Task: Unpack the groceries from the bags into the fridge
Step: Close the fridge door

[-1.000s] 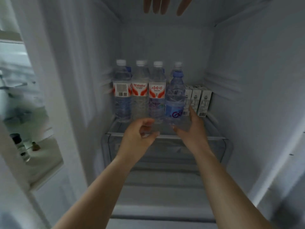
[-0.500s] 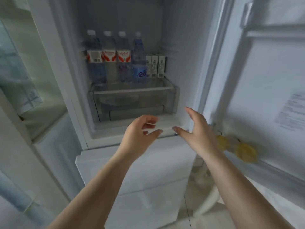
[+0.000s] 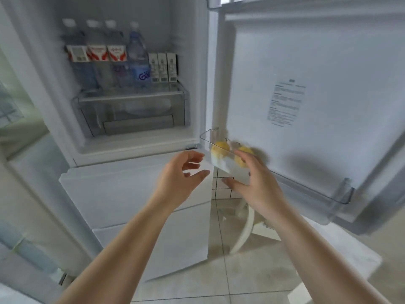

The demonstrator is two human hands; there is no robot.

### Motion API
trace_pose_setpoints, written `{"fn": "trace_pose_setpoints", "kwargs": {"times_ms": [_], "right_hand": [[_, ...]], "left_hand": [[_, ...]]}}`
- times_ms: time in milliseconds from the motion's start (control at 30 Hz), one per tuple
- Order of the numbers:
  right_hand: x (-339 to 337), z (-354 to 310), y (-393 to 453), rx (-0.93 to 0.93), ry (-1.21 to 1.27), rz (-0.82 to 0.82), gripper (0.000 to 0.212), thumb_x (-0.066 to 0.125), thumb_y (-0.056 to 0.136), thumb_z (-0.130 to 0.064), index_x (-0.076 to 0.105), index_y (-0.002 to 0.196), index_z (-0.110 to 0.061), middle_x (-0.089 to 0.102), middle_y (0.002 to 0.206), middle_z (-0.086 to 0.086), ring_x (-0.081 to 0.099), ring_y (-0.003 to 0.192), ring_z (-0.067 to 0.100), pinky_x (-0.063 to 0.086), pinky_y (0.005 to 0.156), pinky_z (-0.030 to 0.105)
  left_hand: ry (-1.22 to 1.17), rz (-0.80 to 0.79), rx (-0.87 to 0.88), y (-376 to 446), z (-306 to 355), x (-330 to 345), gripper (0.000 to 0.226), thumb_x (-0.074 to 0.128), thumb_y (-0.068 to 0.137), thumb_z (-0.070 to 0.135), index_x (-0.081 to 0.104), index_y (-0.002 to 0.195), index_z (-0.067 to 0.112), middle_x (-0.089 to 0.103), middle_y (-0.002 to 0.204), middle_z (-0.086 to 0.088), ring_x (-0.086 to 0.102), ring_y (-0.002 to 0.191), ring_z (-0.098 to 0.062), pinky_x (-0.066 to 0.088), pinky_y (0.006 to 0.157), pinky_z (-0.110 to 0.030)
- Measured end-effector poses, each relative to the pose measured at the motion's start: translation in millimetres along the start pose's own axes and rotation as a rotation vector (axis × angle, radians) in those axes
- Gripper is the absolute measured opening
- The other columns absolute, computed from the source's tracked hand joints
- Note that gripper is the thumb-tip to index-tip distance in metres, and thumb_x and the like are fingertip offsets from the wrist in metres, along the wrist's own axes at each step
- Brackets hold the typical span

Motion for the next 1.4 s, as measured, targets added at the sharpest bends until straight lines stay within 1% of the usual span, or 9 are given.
{"fn": "trace_pose_setpoints", "kwargs": {"times_ms": [100, 233, 400, 533, 733, 1067, 1200, 1333, 1400], "right_hand": [[-38, 16, -25, -0.077, 0.029, -0.05, 0.067, 0.073, 0.077, -0.039, 0.04, 0.135, -0.038, 0.04, 0.136, -0.017, 0.045, 0.121, 0.002, 0.041, 0.098, 0.024], [-89, 37, -63, -0.229, 0.025, -0.151, 0.066, 0.072, 0.077, -0.039, 0.041, 0.136, -0.035, 0.043, 0.129, -0.02, 0.051, 0.105, -0.004, 0.048, 0.09, 0.019], [-141, 59, -99, -0.377, -0.01, -0.155, 0.064, 0.072, 0.077, -0.036, 0.047, 0.136, -0.025, 0.047, 0.133, -0.013, 0.049, 0.121, 0.006, 0.048, 0.096, 0.032], [-162, 62, -110, -0.56, -0.254, -0.1, 0.063, 0.071, 0.081, -0.027, 0.047, 0.136, -0.008, 0.051, 0.136, 0.004, 0.046, 0.129, 0.019, 0.038, 0.104, 0.028], [-138, 85, -107, -0.533, -0.511, -0.303, 0.071, 0.056, 0.092, -0.029, 0.019, 0.149, -0.008, 0.024, 0.154, 0.006, 0.016, 0.145, 0.02, 0.027, 0.112, 0.035], [-135, 58, -131, -0.601, -0.438, -0.377, 0.062, 0.046, 0.097, -0.018, 0.014, 0.15, -0.01, 0.015, 0.158, 0.001, 0.005, 0.147, 0.013, 0.023, 0.115, 0.032], [-163, 12, -157, -0.894, -0.426, -0.167, 0.055, 0.066, 0.084, -0.015, 0.047, 0.134, -0.004, 0.049, 0.14, 0.008, 0.039, 0.136, 0.023, 0.037, 0.109, 0.039], [-194, -31, -181, -1.163, -0.449, -0.029, 0.043, 0.051, 0.09, -0.021, 0.053, 0.13, -0.008, 0.052, 0.137, 0.005, 0.039, 0.136, 0.021, 0.028, 0.114, 0.043], [-206, -48, -184, -1.257, -0.458, 0.043, 0.039, 0.05, 0.09, -0.021, 0.058, 0.127, -0.011, 0.055, 0.135, 0.006, 0.039, 0.136, 0.022, 0.023, 0.114, 0.051]], "left_hand": [[0.034, 0.056, 0.014, -21, 17, 41, 0.032, 0.074, 0.079, 0.017, 0.056, 0.098, 0.036, 0.063, 0.101, 0.019, 0.06, 0.095, 0.005, 0.052, 0.087, -0.025], [0.135, 0.133, 0.084, -57, 51, 100, 0.035, 0.074, 0.079, 0.022, 0.059, 0.108, 0.033, 0.06, 0.106, 0.019, 0.057, 0.101, 0.002, 0.045, 0.089, -0.02], [0.34, 0.151, 0.219, -99, 107, 165, 0.046, 0.073, 0.08, 0.022, 0.059, 0.124, 0.024, 0.056, 0.12, 0.013, 0.048, 0.113, 0.002, 0.034, 0.097, -0.008], [0.489, 0.09, 0.213, -113, 130, 201, 0.059, 0.068, 0.084, 0.023, 0.046, 0.138, 0.022, 0.047, 0.14, 0.009, 0.036, 0.135, -0.006, 0.026, 0.111, -0.022], [0.859, -0.113, 0.118, -114, 112, 228, 0.075, 0.059, 0.09, 0.032, 0.015, 0.15, 0.022, 0.015, 0.158, 0.01, 0.004, 0.146, -0.007, 0.008, 0.12, -0.037], [0.944, -0.001, 0.078, -133, 111, 204, 0.071, 0.058, 0.09, 0.022, 0.018, 0.149, 0.02, 0.019, 0.156, 0.009, 0.012, 0.145, -0.012, 0.004, 0.119, -0.041], [0.925, 0.07, 0.024, -147, 98, 169, 0.07, 0.06, 0.089, 0.026, 0.023, 0.148, 0.02, 0.023, 0.155, 0.008, 0.018, 0.144, -0.014, 0.007, 0.119, -0.041], [0.907, 0.112, -0.051, -163, 89, 139, 0.07, 0.06, 0.089, 0.028, 0.023, 0.148, 0.022, 0.022, 0.156, 0.003, 0.015, 0.146, -0.018, 0.008, 0.118, -0.046], [0.779, 0.236, -0.027, -174, 100, 122, 0.067, 0.059, 0.088, 0.018, 0.028, 0.147, 0.022, 0.029, 0.154, 0.001, 0.017, 0.145, -0.016, 0.013, 0.118, -0.046]]}}
Point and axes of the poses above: each hand's wrist, its own y-axis towards the middle knuckle, its own x-axis out of the palm, z = x × y, the point moved 9 cm from there along y, towards the middle knuckle
